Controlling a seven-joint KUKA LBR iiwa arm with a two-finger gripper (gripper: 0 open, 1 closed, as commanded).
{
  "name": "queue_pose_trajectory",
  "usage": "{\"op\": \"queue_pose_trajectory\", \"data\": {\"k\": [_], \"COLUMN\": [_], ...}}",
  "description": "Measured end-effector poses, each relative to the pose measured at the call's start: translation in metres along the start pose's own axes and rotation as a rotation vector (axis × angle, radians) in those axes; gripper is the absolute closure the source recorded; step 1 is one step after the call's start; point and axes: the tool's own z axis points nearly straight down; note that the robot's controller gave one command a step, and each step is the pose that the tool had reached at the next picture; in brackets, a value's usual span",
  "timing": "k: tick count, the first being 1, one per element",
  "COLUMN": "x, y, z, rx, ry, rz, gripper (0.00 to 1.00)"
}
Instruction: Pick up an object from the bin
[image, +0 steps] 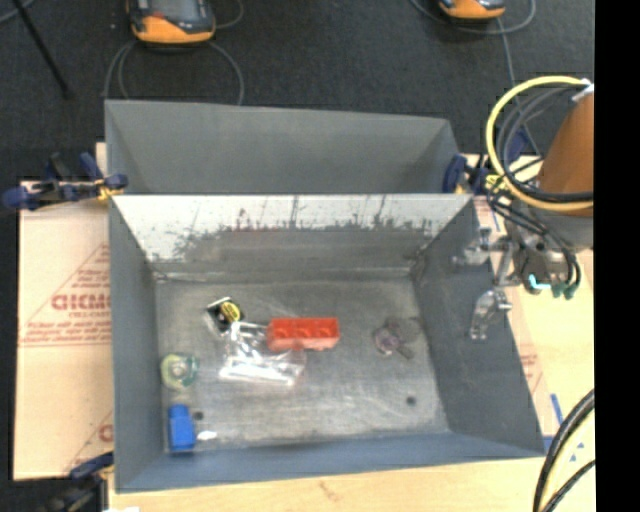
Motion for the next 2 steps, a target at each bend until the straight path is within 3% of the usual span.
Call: {"op": "queue_pose_trajectory", "data": {"k": [1,2], "x": [-0.009,-0.051], "y": [0.015,0.1], "z": [-0.038,0.076], "rx": [0.003,-0.002], "ry": [-0.011,-0.003], "rz": [-0.385,-0.578], "gripper": [0.0,0.0]}}
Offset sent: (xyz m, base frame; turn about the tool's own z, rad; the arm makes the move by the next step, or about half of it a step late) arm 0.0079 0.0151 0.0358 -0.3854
